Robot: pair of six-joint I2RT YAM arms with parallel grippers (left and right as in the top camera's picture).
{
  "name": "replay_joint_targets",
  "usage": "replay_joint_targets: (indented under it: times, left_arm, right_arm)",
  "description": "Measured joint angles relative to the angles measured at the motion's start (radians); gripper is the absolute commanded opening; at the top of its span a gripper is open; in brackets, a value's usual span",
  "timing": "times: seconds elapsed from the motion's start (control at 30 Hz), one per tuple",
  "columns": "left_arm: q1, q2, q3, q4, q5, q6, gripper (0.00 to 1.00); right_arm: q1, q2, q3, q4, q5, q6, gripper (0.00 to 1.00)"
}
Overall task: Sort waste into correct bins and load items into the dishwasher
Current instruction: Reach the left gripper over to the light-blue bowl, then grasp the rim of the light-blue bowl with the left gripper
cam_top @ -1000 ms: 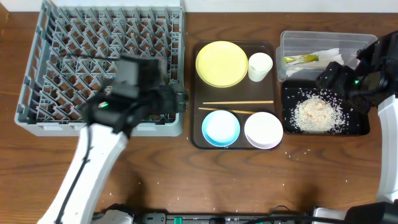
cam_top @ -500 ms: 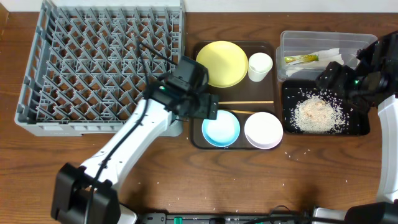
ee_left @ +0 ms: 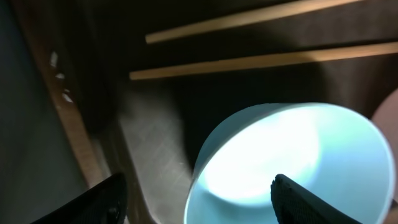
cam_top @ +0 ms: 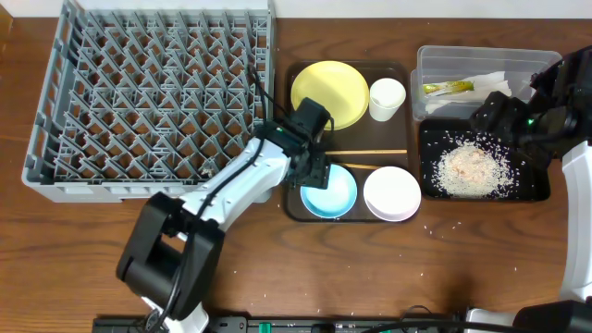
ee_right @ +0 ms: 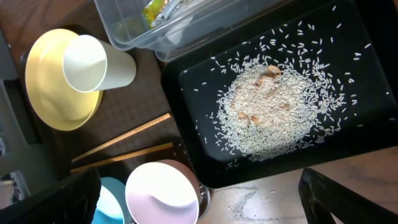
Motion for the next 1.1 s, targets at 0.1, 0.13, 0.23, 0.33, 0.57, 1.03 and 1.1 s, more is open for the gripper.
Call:
replay_joint_targets:
  times: [0.1, 0.13, 0.23, 0.33, 0.57, 1.03, 1.1]
  left_arm:
    - [-0.002, 0.015, 0.0, 0.0, -0.007, -0.004, 0.72]
    - [-0.002, 0.017, 0.0, 0.002, -0.013, -0.005, 0.7]
    - [-0.002, 0.018, 0.0, 0.005, -0.017, -0.01, 0.66]
    - [-0.004, 0.018, 0.0, 0.008, -0.018, -0.021, 0.64]
    - [-0.038, 0.018, 0.0, 0.021, -0.018, -0.027, 0.64]
    - [-0.047, 0.018, -0.012, 0.027, -0.034, -0.03, 0.53]
    - [-0.047, 0.018, -0.022, 0.027, -0.033, -0.03, 0.51]
  right_arm:
    - [0.0, 0.0, 0.0, 0.0, 0.0, 0.0, 0.99]
    - [0.0, 0.0, 0.0, 0.0, 0.0, 0.0, 0.99]
    - [0.0, 0.0, 0.0, 0.0, 0.0, 0.0, 0.99]
    - [0.0, 0.0, 0.0, 0.0, 0.0, 0.0, 0.99]
    - [0.0, 0.0, 0.0, 0.0, 0.0, 0.0, 0.99]
    - [0.0, 0.0, 0.0, 0.0, 0.0, 0.0, 0.99]
    - [0.0, 0.0, 0.0, 0.0, 0.0, 0.0, 0.99]
